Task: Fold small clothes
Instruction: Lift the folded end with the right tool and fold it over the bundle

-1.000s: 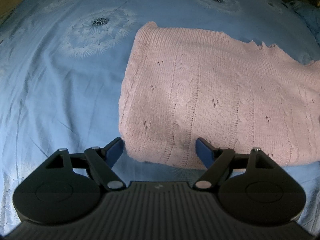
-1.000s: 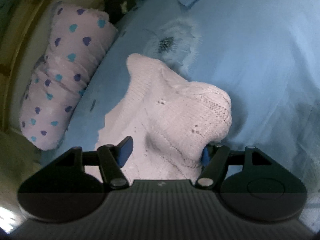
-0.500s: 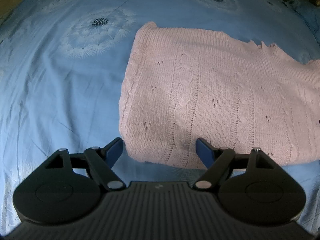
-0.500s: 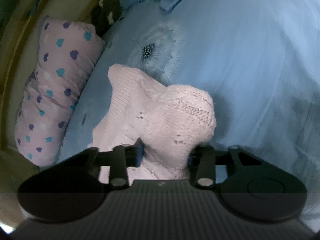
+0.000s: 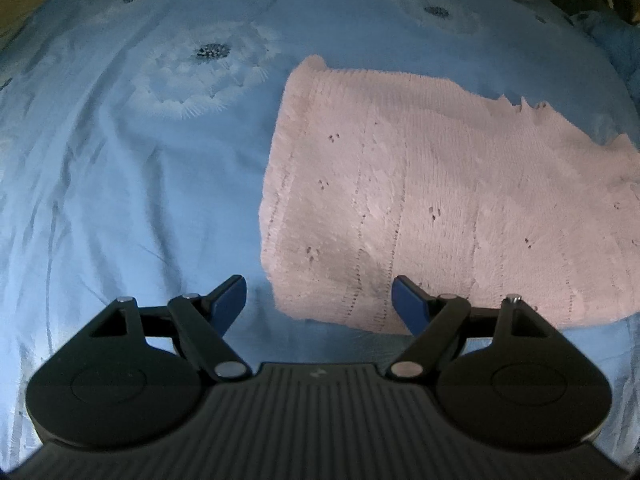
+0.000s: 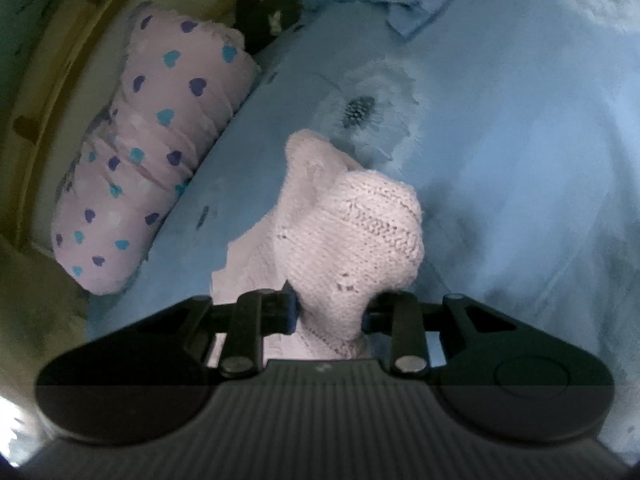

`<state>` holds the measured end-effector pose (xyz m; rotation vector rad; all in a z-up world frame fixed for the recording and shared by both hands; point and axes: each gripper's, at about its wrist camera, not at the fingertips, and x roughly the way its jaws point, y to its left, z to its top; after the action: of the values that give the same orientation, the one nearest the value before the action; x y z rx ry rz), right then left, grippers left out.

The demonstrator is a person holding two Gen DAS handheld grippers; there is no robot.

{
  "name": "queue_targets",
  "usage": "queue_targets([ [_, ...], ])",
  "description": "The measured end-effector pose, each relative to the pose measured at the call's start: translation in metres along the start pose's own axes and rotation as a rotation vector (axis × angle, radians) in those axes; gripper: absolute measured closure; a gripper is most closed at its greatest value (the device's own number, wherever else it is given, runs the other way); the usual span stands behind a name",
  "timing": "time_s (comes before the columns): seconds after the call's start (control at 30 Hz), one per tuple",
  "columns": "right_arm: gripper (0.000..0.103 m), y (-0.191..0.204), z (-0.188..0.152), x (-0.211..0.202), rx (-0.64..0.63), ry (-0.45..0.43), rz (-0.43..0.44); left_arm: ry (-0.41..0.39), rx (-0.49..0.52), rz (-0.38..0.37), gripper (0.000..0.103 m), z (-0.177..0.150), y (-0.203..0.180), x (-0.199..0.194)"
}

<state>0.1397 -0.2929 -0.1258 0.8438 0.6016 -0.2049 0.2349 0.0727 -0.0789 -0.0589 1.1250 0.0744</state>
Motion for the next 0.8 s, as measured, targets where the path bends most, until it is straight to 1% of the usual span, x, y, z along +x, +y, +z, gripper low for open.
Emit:
queue_targets([
  [0.2, 0.074, 0.037, -0.001, -0.011, -0.185, -0.033, 0.028, -0.029, -0.005, 0.004, 0.02, 0.006, 0.009, -0.013],
  [0.33, 0.075, 0.065, -0.005, -0.018, -0.305, -0.051, 0.056, -0.031, -0.018, 0.004, 0.02, 0.009, 0.016, -0.018],
  [0.53, 0.076, 0.104, -0.016, -0.021, -0.39, -0.067, 0.156, -0.041, -0.026, -0.004, 0.02, 0.009, 0.026, -0.024],
  [0.67, 0.076, 0.129, -0.038, -0.011, -0.485, -0.031, 0.185, -0.038, -0.046, 0.0, 0.02, 0.008, 0.036, -0.024],
  [0.73, 0.076, 0.139, -0.051, 0.0, -0.525, 0.01, 0.185, -0.034, -0.056, 0.003, 0.02, 0.007, 0.042, -0.022],
  [0.8, 0.076, 0.145, -0.064, 0.012, -0.56, 0.05, 0.161, -0.028, -0.064, 0.005, 0.02, 0.006, 0.047, -0.02],
])
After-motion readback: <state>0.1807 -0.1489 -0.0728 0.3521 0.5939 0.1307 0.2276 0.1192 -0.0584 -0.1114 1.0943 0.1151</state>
